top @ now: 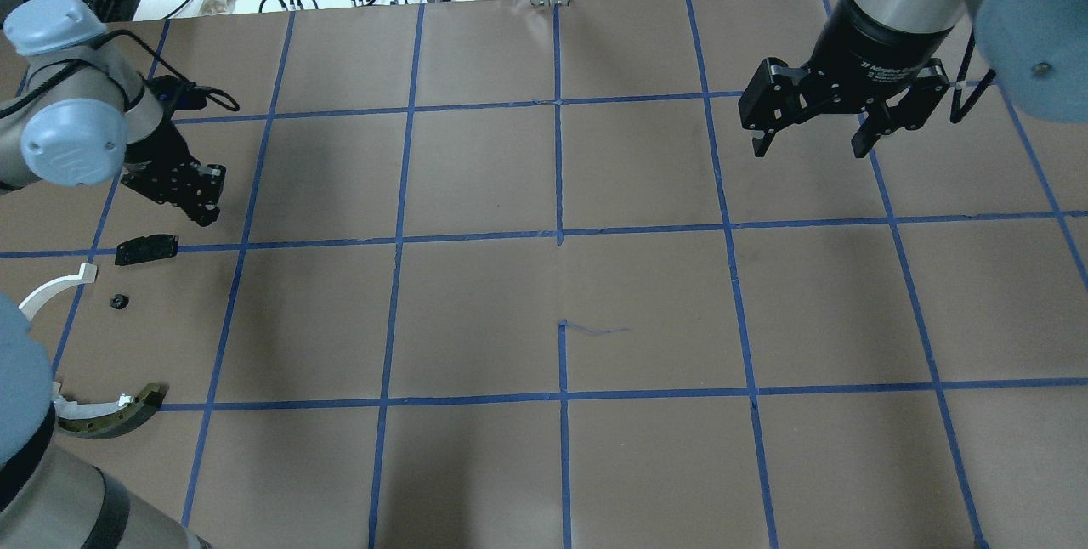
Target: Place bearing gear from tray to pile
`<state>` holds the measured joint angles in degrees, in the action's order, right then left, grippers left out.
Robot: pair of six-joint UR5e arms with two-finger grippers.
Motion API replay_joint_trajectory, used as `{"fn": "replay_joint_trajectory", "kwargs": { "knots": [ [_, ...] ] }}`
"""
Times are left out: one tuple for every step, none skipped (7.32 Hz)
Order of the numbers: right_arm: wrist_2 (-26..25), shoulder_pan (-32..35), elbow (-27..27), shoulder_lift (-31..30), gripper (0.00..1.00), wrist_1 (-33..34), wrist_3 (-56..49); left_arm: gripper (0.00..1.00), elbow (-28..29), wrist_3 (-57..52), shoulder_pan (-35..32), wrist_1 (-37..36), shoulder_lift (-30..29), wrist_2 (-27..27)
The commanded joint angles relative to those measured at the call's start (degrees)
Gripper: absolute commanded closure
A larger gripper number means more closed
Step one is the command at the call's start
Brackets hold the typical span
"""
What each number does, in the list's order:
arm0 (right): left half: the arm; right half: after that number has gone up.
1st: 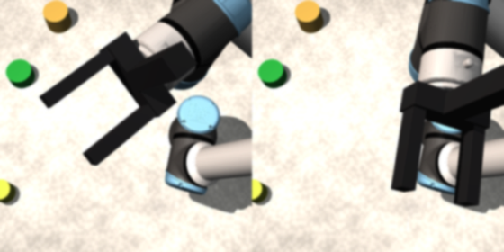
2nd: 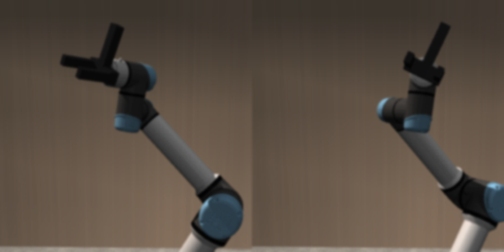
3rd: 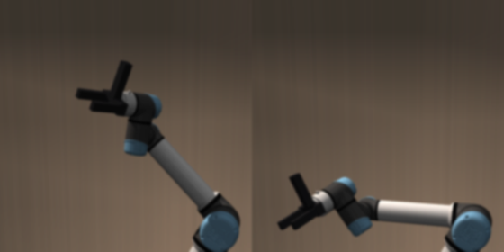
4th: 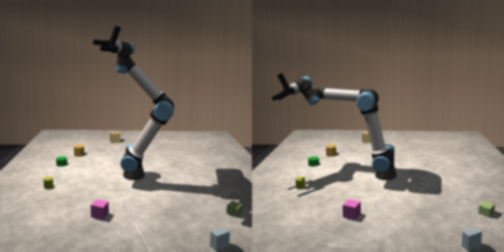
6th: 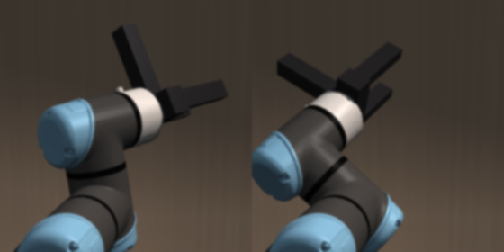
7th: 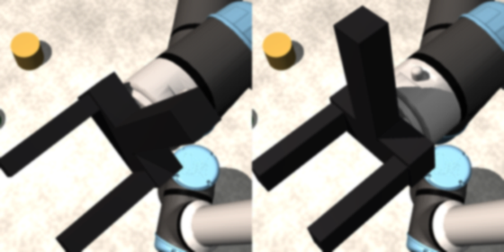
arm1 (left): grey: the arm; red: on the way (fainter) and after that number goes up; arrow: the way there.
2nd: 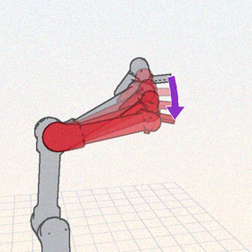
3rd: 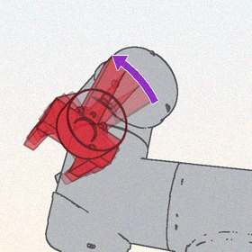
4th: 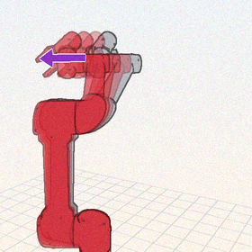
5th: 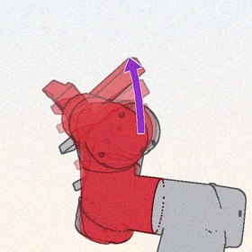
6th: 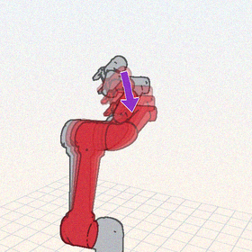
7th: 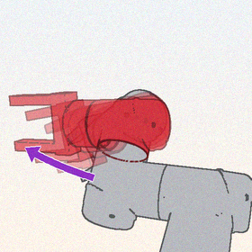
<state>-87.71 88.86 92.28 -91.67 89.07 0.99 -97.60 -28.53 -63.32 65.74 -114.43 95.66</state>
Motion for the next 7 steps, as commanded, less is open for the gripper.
{"fn": "replay_joint_trajectory", "kwargs": {
  "knots": [
    [0.00,0.00,0.00,0.00,0.00,0.05,0.07,1.00,-3.11,-10.20,10.01,0.27,0.26,-0.13],
    [0.00,0.00,0.00,0.00,0.00,0.05,-0.02,1.00,-4.00,-11.62,12.06,0.18,0.26,-0.04],
    [0.00,0.00,0.00,0.00,0.00,0.05,-0.02,1.00,-4.44,-13.11,12.86,0.27,0.00,-0.04],
    [0.00,0.00,0.00,0.00,0.00,0.05,-0.02,1.00,-4.62,-13.21,13.48,0.18,-0.26,-0.04],
    [0.00,0.00,0.00,0.00,0.00,0.05,-0.02,1.00,-4.62,-12.78,13.48,0.18,-0.88,-0.04],
    [0.00,0.00,0.00,0.00,0.00,0.05,-0.19,1.00,-4.71,-12.60,13.48,0.18,-1.06,0.05],
    [0.00,0.00,0.00,0.09,0.00,0.05,-0.11,1.00,-4.88,-12.60,13.48,0.18,-1.14,-0.04]
  ]
}}
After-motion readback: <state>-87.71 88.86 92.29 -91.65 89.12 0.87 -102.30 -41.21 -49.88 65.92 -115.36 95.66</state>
